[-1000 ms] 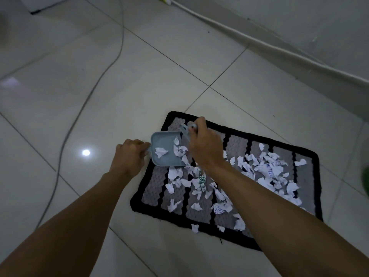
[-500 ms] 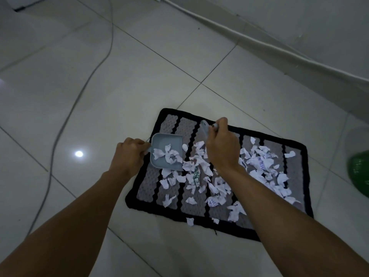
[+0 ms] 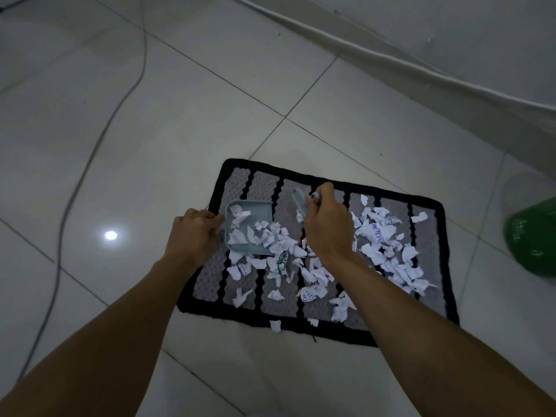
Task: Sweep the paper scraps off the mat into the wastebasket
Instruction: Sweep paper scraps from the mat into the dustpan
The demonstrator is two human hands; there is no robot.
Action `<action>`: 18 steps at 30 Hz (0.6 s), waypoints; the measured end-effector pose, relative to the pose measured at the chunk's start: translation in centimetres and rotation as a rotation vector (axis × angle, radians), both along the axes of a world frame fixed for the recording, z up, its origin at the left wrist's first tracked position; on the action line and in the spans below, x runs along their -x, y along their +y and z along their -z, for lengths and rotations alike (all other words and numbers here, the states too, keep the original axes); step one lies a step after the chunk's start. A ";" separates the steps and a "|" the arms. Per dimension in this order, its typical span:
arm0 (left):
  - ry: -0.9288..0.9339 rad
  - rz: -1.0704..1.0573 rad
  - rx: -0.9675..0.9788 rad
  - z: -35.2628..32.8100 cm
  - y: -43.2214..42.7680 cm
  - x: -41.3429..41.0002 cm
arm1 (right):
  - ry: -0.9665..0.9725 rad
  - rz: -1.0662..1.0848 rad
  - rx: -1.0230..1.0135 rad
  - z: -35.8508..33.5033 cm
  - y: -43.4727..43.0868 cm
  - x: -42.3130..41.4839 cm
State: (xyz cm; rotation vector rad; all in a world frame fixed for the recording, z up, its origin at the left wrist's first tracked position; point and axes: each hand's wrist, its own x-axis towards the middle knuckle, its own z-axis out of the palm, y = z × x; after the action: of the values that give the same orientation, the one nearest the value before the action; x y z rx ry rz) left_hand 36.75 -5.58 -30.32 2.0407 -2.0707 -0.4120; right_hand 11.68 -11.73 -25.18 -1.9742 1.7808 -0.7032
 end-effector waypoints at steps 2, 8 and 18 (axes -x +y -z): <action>0.001 0.004 -0.004 0.0 0.0 0.2 | 0.048 -0.004 -0.032 0.3 0.1 0.0; 0.015 0.018 -0.020 -0.3 0.0 1.0 | -0.044 -0.139 -0.084 0.3 2.6 -3.0; -0.002 0.061 -0.028 -0.2 0.1 0.8 | 0.035 0.037 -0.037 0.1 2.9 0.9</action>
State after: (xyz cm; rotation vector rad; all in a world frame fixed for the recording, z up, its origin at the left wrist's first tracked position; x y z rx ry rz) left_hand 35.94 -5.45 -30.10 1.9977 -2.1451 -0.4510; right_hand 10.79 -8.85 -25.24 -1.9456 1.8416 -0.6460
